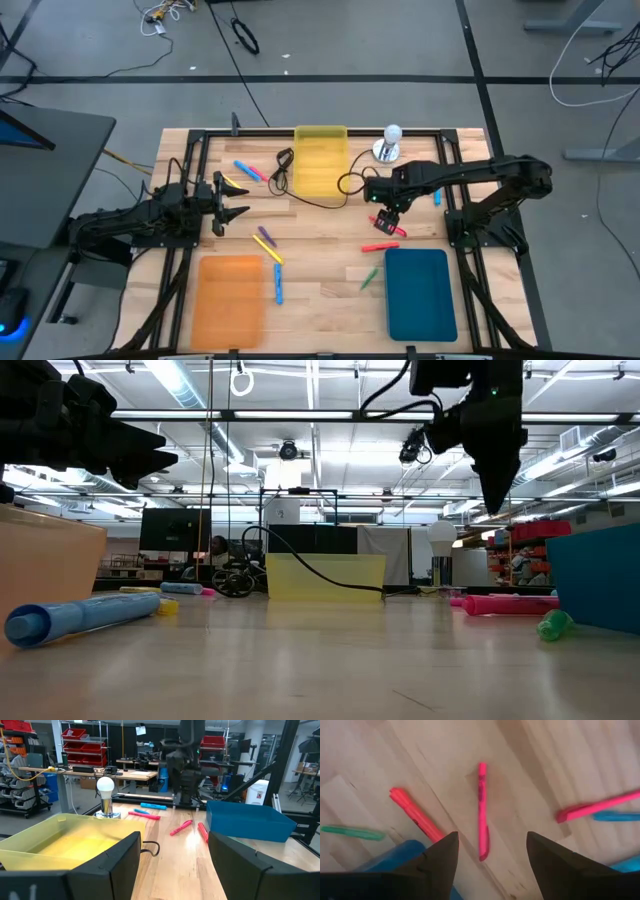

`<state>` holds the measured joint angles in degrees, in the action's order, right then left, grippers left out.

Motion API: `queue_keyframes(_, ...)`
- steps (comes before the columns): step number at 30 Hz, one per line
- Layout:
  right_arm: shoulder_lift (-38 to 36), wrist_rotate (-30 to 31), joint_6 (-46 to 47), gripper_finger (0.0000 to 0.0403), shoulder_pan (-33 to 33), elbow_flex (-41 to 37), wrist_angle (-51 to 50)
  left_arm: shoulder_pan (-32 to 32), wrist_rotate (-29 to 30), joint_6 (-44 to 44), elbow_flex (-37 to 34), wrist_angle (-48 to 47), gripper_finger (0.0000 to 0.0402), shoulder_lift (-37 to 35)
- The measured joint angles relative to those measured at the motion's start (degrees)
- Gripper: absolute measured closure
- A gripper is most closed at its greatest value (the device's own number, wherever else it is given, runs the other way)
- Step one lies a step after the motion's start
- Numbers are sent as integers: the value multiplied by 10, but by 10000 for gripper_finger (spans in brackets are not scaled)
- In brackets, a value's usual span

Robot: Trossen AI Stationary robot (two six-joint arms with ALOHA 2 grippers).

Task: Pick & Place Markers
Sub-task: Put the bottom pink highlighter pen into the blue bin

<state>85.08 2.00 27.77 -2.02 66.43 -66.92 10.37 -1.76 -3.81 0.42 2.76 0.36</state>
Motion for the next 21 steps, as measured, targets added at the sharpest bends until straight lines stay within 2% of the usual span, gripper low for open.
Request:
queue_keyframes(8, 4, -1, 19, 168, 20, -63, 77, 0, 0, 0, 0, 0, 163, 0)
queue_keyframes(21, 94, 0, -14, 168, 14, -71, 119, 0, 0, 0, 0, 0, 163, 0)
